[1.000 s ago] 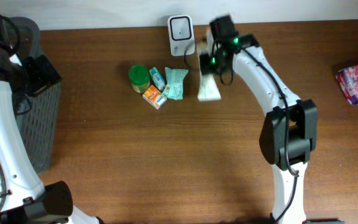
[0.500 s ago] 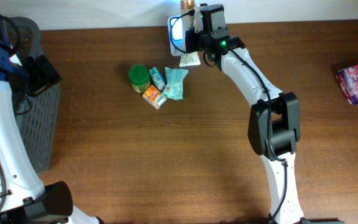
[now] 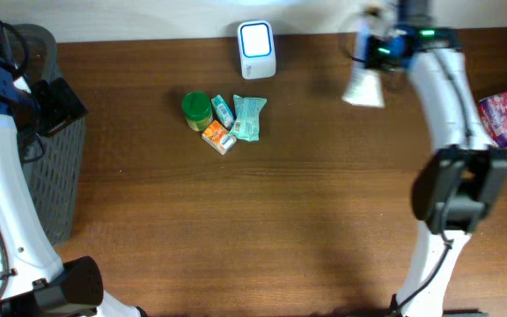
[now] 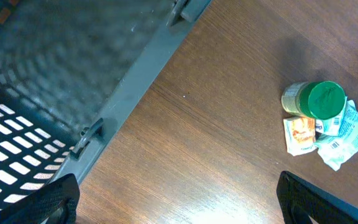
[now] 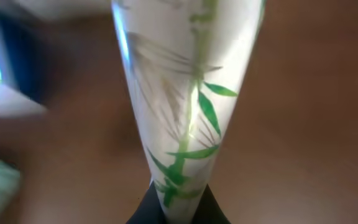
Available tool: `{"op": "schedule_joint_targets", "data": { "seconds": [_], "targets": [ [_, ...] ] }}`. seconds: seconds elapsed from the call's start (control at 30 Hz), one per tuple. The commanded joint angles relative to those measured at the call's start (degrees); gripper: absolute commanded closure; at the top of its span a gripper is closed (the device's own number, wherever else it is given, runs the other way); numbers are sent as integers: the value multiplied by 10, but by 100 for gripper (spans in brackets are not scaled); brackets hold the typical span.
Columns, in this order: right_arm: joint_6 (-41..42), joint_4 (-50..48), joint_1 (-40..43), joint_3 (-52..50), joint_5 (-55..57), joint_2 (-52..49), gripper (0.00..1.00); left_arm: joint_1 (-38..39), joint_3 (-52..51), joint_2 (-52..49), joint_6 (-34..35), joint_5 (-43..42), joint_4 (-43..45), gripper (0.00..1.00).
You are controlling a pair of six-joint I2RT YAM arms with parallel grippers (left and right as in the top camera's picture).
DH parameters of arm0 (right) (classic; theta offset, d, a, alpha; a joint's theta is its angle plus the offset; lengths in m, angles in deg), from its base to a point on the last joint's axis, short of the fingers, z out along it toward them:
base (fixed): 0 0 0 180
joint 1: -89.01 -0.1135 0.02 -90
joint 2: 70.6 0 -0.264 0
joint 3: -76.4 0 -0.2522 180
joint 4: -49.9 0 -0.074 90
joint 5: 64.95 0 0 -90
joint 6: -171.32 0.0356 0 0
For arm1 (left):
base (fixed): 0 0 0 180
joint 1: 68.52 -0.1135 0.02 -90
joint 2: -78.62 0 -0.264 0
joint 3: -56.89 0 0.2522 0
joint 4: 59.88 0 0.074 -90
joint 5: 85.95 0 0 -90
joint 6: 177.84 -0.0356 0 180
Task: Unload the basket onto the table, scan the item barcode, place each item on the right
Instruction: 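Carry the cream tube right and set it beside the pad pack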
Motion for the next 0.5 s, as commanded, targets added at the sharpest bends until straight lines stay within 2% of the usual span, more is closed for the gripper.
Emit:
{"op": "schedule_joint_targets", "data": {
  "seconds": [0.0,0.1,0.27,0.3,0.33,0.37,0.4,0.43,0.47],
  "targets": [
    [-139,68,68,5,46,7,96,-2,-1,12,8,4,0,1],
    [-169,98,136,0,48,-3,96,-2,-1,12,8,4,0,1],
    [-169,63,223,-41,48,-5,96,-2,-1,12,8,4,0,1],
    [-167,55,234,-47,48,-5,90,-2,-1,12,8,4,0,1],
    [-167,42,247,-57,48,-5,71,-2,-1,12,8,4,0,1],
    [-166,32,253,-64,48,-5,69,-2,-1,12,8,4,0,1],
    [-163,23,257,-70,48,-5,62,-2,-1,12,8,4,0,1],
    [-150,18,261,-71,49,-5,47,-2,-1,12,8,4,0,1],
    [-123,13,262,-70,47,-5,45,-2,-1,12,8,4,0,1]
  ]
}}
